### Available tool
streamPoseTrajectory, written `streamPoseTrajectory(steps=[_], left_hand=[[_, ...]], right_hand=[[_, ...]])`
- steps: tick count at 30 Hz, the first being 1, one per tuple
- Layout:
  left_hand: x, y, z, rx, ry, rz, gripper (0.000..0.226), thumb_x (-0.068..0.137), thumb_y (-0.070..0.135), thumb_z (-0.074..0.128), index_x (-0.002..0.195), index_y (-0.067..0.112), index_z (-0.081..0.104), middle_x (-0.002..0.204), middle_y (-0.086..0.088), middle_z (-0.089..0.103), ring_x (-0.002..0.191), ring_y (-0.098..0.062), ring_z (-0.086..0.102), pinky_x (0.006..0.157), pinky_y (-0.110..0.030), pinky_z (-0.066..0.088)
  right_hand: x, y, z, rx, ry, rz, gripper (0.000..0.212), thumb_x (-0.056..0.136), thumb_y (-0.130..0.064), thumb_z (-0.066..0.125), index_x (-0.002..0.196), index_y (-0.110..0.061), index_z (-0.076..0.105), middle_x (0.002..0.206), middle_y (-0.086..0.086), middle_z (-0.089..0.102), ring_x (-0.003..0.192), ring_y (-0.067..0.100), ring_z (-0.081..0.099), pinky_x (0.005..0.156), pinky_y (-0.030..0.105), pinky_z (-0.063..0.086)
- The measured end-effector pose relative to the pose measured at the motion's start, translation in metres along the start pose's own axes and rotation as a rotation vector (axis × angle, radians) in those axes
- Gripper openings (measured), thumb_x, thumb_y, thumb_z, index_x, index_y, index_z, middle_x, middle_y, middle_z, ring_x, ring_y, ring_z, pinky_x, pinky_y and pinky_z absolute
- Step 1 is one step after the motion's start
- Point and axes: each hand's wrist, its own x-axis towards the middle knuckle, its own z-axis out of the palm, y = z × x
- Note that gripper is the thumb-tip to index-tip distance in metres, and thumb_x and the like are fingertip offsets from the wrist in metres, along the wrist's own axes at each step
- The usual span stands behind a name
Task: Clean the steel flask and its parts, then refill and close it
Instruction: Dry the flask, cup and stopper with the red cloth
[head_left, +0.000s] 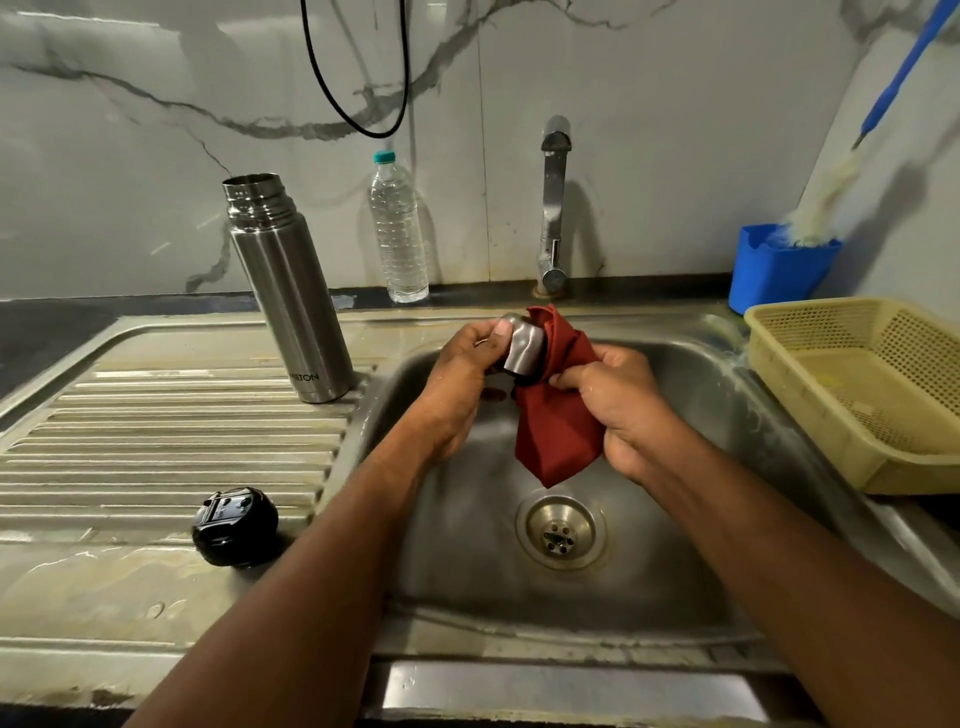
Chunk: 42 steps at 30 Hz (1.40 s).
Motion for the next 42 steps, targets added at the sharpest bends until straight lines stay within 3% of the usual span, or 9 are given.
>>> streamPoseTrajectory(steps=[5, 10, 16, 22, 26, 30, 36, 39, 42], left_hand=[[-0.003, 0.001, 0.006, 0.205, 0.121, 0.024, 0.054, 0.107, 0.059, 0.038, 0.132, 0.017, 0.061, 0.12, -0.01, 0.068, 0.097, -0.018, 0.06, 0.078, -0.033, 0.048], [0.003, -0.002, -0.002, 0.228, 0.243, 0.026, 0.054, 0.113, 0.051, 0.027, 0.122, 0.012, 0.064, 0.108, -0.01, 0.069, 0.097, -0.025, 0.063, 0.076, -0.031, 0.051], [-0.008, -0.003, 0.013, 0.245, 0.007, 0.153, 0.038, 0.114, 0.041, 0.035, 0.12, 0.014, 0.06, 0.108, -0.002, 0.066, 0.094, -0.008, 0.062, 0.08, -0.018, 0.048], [-0.009, 0.006, 0.004, 0.282, 0.201, 0.124, 0.039, 0.113, 0.048, 0.03, 0.096, 0.025, 0.056, 0.09, 0.004, 0.061, 0.084, -0.008, 0.057, 0.084, -0.033, 0.046], [-0.014, 0.006, 0.01, 0.214, -0.022, 0.167, 0.037, 0.105, 0.054, 0.051, 0.119, 0.021, 0.054, 0.108, 0.003, 0.063, 0.096, -0.006, 0.063, 0.082, -0.022, 0.051], [-0.008, 0.001, 0.006, 0.099, -0.017, 0.116, 0.061, 0.089, 0.058, 0.074, 0.127, 0.013, 0.059, 0.11, -0.005, 0.072, 0.096, -0.011, 0.071, 0.08, -0.024, 0.055], [-0.004, 0.003, 0.002, 0.074, 0.103, 0.111, 0.027, 0.103, 0.048, 0.059, 0.11, 0.022, 0.067, 0.095, 0.004, 0.076, 0.088, -0.006, 0.069, 0.087, -0.036, 0.052], [-0.004, 0.002, 0.002, 0.064, 0.063, 0.134, 0.039, 0.099, 0.043, 0.069, 0.118, 0.009, 0.067, 0.103, -0.013, 0.076, 0.091, -0.014, 0.069, 0.085, -0.035, 0.054], [-0.009, 0.004, 0.008, 0.055, 0.017, 0.114, 0.048, 0.099, 0.041, 0.067, 0.135, 0.013, 0.056, 0.108, -0.005, 0.075, 0.09, -0.009, 0.07, 0.076, -0.023, 0.055]], right_hand=[[-0.006, 0.006, 0.006, -0.141, -0.027, -0.176, 0.034, 0.089, 0.006, 0.064, 0.092, -0.026, 0.076, 0.091, 0.006, 0.078, 0.089, 0.026, 0.075, 0.076, 0.039, 0.063], [-0.016, 0.01, 0.009, -0.609, -0.032, -0.617, 0.052, 0.088, 0.002, 0.065, 0.132, -0.026, 0.07, 0.109, -0.006, 0.076, 0.098, 0.006, 0.069, 0.092, 0.022, 0.055], [-0.008, 0.003, 0.0, -0.427, 0.03, -0.199, 0.027, 0.087, 0.003, 0.06, 0.09, -0.02, 0.073, 0.088, 0.005, 0.075, 0.087, 0.026, 0.072, 0.08, 0.047, 0.063], [-0.023, 0.007, 0.016, -0.672, -0.03, -0.556, 0.052, 0.091, -0.001, 0.061, 0.137, -0.024, 0.064, 0.107, -0.002, 0.073, 0.097, 0.012, 0.067, 0.089, 0.025, 0.054], [-0.017, -0.001, 0.006, -0.561, 0.004, -0.422, 0.039, 0.091, 0.002, 0.059, 0.115, -0.025, 0.072, 0.095, -0.003, 0.073, 0.089, 0.012, 0.068, 0.078, 0.027, 0.055], [-0.017, -0.004, 0.005, -0.352, -0.063, -0.23, 0.027, 0.091, 0.003, 0.059, 0.096, -0.018, 0.074, 0.09, 0.008, 0.075, 0.089, 0.028, 0.073, 0.075, 0.04, 0.062], [-0.023, -0.002, 0.012, -0.517, -0.014, -0.587, 0.046, 0.088, 0.005, 0.063, 0.121, -0.024, 0.074, 0.087, -0.02, 0.068, 0.082, -0.007, 0.064, 0.07, 0.002, 0.047], [-0.019, -0.001, 0.01, -0.494, -0.013, -0.391, 0.034, 0.087, 0.005, 0.061, 0.102, -0.02, 0.077, 0.085, 0.001, 0.074, 0.083, 0.015, 0.071, 0.073, 0.029, 0.061], [-0.011, -0.004, 0.005, -0.188, 0.049, -0.101, 0.028, 0.08, 0.009, 0.056, 0.093, -0.006, 0.075, 0.093, 0.021, 0.076, 0.092, 0.041, 0.073, 0.082, 0.053, 0.063]])
